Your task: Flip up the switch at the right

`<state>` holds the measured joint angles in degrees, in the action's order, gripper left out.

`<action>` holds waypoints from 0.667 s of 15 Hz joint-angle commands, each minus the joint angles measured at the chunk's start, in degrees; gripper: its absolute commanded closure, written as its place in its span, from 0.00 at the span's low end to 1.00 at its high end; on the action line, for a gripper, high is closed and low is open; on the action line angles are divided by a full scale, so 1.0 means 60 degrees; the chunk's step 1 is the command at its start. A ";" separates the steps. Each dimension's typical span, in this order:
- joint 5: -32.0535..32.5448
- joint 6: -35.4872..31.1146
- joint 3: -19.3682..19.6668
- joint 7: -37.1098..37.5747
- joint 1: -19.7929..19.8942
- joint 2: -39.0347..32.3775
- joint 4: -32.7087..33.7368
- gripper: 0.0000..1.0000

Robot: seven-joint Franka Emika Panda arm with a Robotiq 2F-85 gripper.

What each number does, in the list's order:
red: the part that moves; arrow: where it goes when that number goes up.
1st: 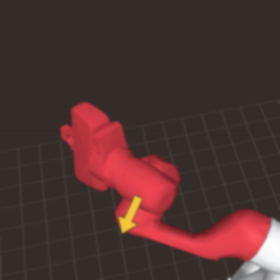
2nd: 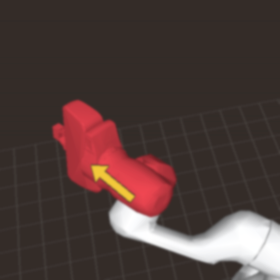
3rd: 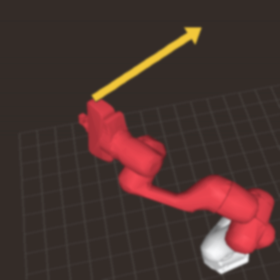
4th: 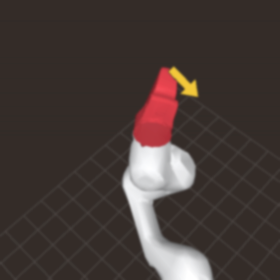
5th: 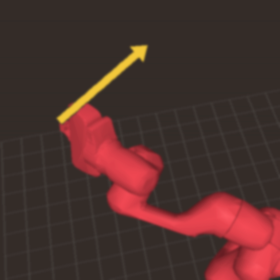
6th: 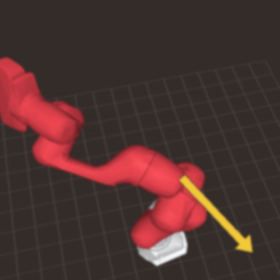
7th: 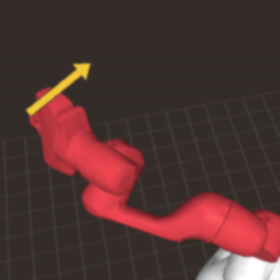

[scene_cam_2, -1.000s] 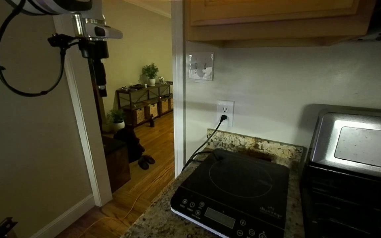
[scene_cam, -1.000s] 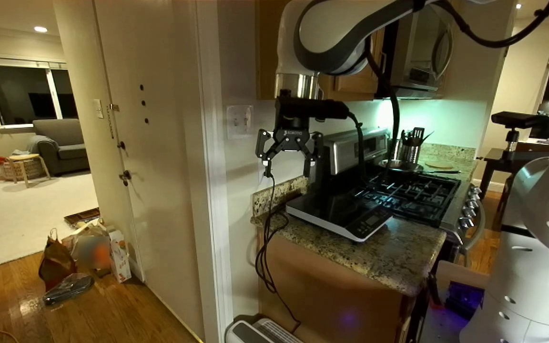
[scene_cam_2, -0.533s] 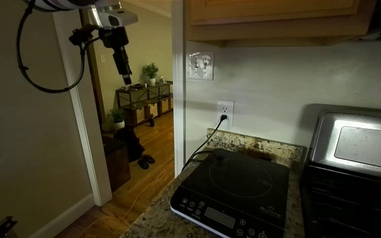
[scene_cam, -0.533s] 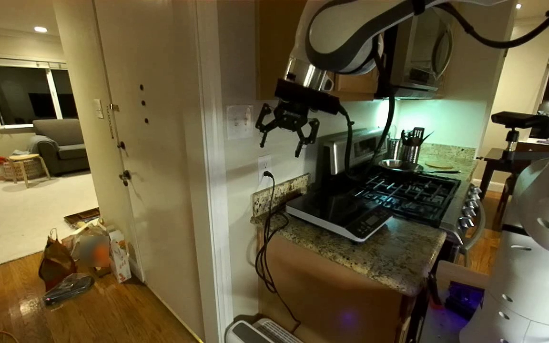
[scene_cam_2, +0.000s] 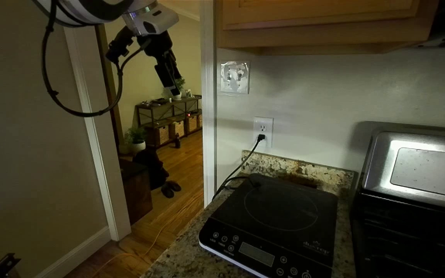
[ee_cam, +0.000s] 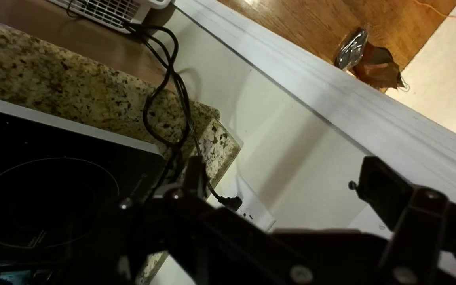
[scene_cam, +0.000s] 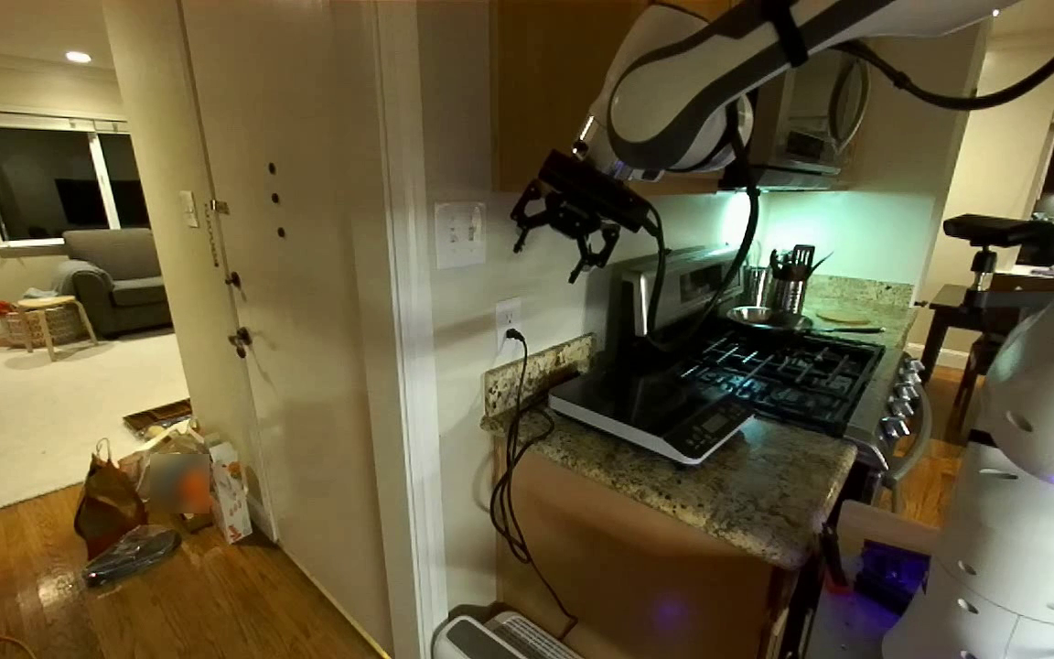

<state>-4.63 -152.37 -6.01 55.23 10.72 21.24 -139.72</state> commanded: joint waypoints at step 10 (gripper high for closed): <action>0.0075 -0.2291 -0.0103 0.1792 0.0573 -0.0563 -0.0073 0.00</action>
<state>-4.67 -158.71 -6.05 60.47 11.83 20.00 -139.74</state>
